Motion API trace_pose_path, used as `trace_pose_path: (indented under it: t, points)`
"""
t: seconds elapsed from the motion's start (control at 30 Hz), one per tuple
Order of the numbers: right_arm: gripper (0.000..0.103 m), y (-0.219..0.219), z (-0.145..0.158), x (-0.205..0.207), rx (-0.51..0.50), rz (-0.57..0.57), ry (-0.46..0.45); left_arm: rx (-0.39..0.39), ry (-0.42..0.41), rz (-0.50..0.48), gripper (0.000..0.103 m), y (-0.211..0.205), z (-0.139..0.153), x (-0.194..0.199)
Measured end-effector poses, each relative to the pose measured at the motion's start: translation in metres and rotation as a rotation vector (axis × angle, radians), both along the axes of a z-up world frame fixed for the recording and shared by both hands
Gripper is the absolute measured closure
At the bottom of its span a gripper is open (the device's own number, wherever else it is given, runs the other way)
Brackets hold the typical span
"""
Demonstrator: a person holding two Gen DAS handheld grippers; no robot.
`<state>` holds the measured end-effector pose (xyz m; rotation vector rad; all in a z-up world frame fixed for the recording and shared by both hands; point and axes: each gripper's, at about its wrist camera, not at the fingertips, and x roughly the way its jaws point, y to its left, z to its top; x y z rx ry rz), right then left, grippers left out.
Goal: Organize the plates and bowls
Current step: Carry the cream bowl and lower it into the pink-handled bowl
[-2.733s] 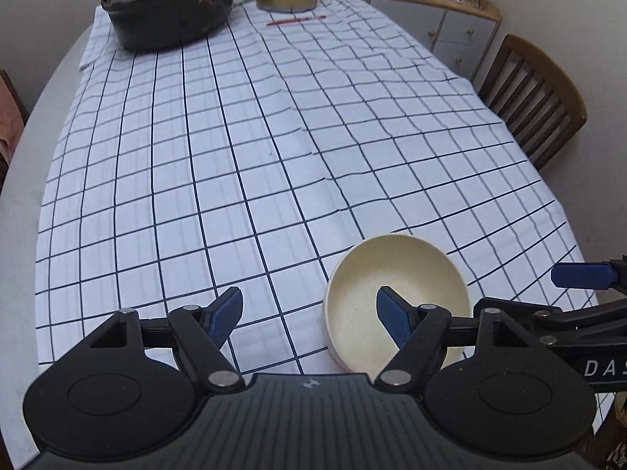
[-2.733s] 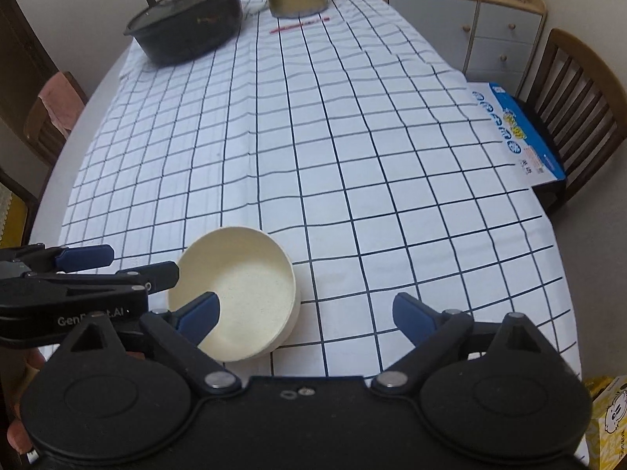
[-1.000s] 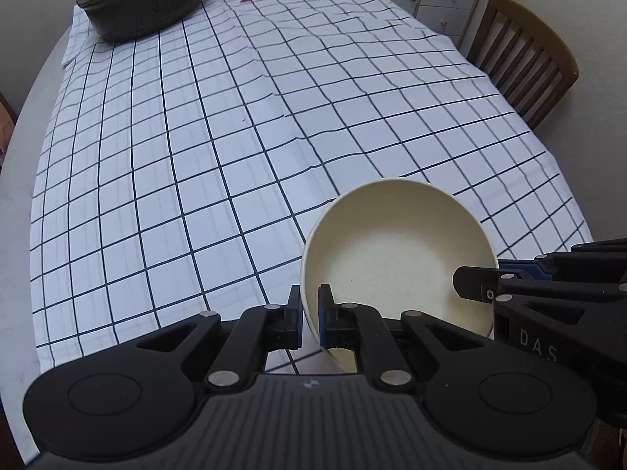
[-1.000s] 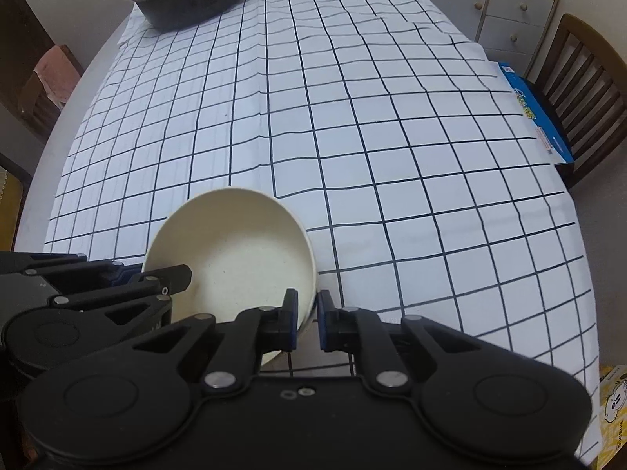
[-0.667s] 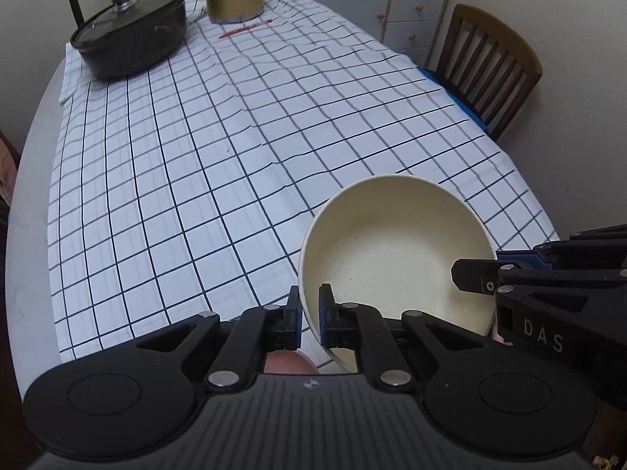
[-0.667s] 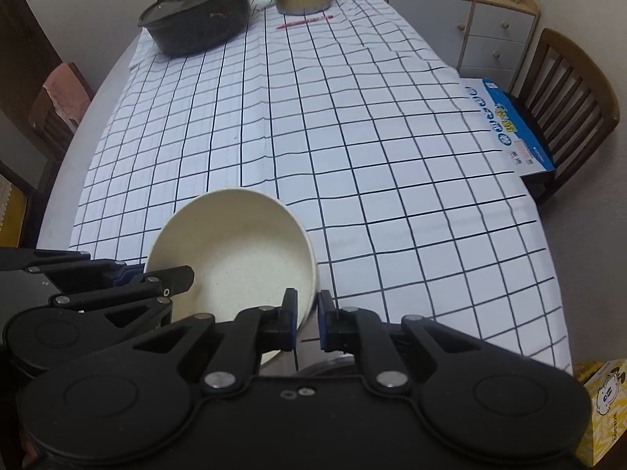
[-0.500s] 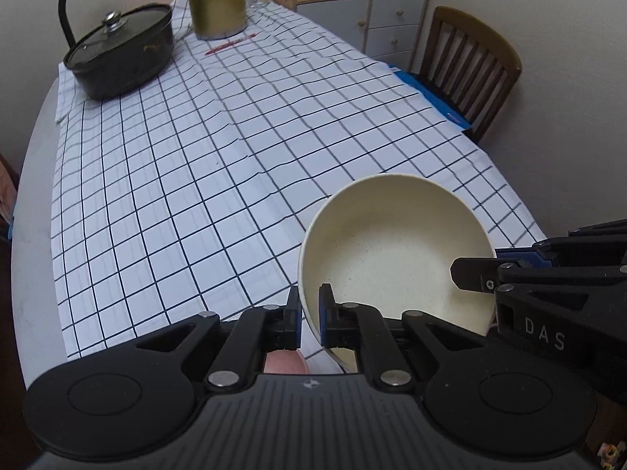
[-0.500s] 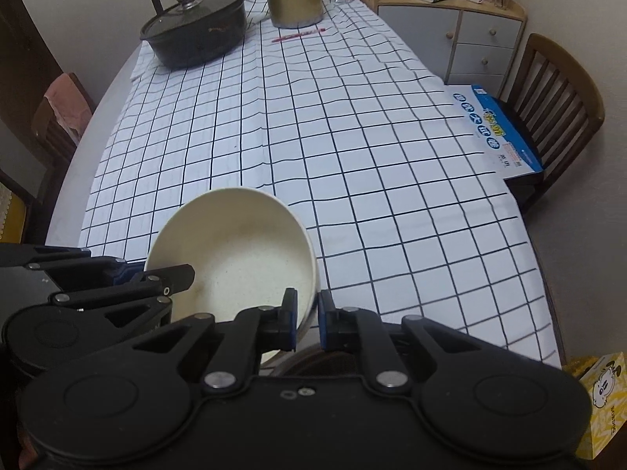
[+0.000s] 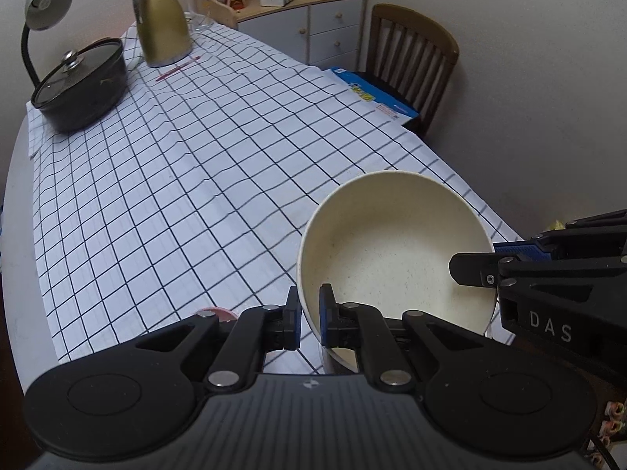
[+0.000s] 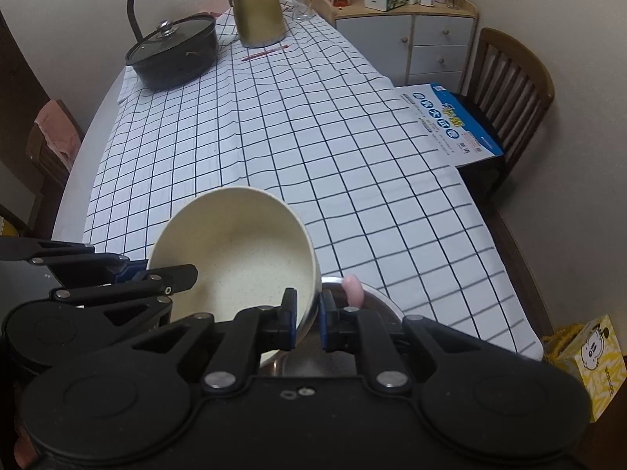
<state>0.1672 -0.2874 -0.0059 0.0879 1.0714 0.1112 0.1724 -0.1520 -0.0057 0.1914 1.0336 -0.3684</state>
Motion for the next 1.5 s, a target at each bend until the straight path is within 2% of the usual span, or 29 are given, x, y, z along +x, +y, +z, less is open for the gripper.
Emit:
trace_pose_path:
  t: [0.3, 0.6, 0.9, 1.5]
  points:
    - [0.092, -0.018, -0.013, -0.033, 0.006, -0.055, 0.025, 0.017, 0.023, -0.06, 0.095, -0.023, -0.016, -0.026]
    - [0.092, -0.036, -0.04, -0.053, 0.024, -0.101, 0.058, 0.037, 0.035, -0.097, 0.095, -0.042, -0.045, -0.04]
    - [0.092, -0.04, -0.069, -0.053, 0.037, -0.106, 0.064, 0.074, 0.02, -0.112, 0.095, -0.048, -0.068, -0.037]
    - [0.092, -0.037, -0.088, -0.048, 0.005, -0.093, 0.088, 0.102, -0.013, -0.157, 0.095, -0.055, -0.084, -0.038]
